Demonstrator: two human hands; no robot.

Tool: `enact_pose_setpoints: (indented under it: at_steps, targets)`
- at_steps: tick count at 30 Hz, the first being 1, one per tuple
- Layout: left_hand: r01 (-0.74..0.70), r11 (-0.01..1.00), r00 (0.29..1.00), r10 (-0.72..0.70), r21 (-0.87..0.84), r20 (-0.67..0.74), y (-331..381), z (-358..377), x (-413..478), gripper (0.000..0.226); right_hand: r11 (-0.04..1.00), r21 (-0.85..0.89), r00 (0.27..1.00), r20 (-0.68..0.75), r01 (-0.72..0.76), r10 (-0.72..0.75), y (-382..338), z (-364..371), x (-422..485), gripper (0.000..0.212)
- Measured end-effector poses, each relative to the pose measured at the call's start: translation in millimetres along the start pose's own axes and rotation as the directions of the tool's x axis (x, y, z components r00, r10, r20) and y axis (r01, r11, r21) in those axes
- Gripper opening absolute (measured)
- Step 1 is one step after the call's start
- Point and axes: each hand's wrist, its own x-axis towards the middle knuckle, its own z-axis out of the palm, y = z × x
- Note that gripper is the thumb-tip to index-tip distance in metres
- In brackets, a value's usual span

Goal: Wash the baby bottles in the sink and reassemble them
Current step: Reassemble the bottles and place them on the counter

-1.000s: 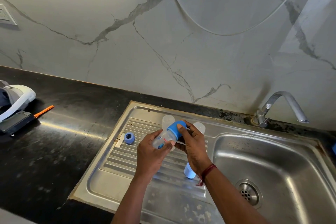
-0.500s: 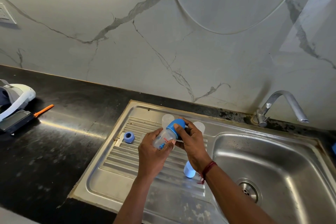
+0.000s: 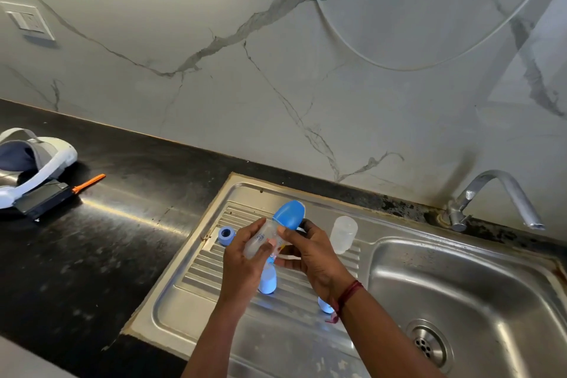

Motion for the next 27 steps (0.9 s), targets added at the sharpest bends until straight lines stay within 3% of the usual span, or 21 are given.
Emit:
enact_pose_setpoints:
  at_steps: [4,9,15,27]
  targets:
    - [0.053,0.992,0.993,-0.064,-0.11,-0.098,-3.4,-30.0,13.0,0.041,0.997,-0.073,0.998,-0.064,0.024,-0.028,-2.7,19.8,16.3,0.04]
    - [0.058,0.997,0.969,-0.07,-0.055,-0.236,-7.5,-69.6,45.9,0.04,0.96,-0.243,0.984,-0.074,0.142,-0.164,-7.9,56.9,47.3,0.045]
    - [0.089,0.994,0.947,-0.106,-0.069,-0.303,-22.5,-99.4,92.0,0.042,0.852,-0.463,0.959,-0.017,0.244,-0.284,-13.5,102.8,104.4,0.056]
    - [0.194,0.98,0.919,-0.199,-0.048,-0.341,-50.1,-121.0,172.8,0.04,0.594,-0.786,0.974,0.043,0.172,-0.224,-4.6,136.4,222.0,0.056]
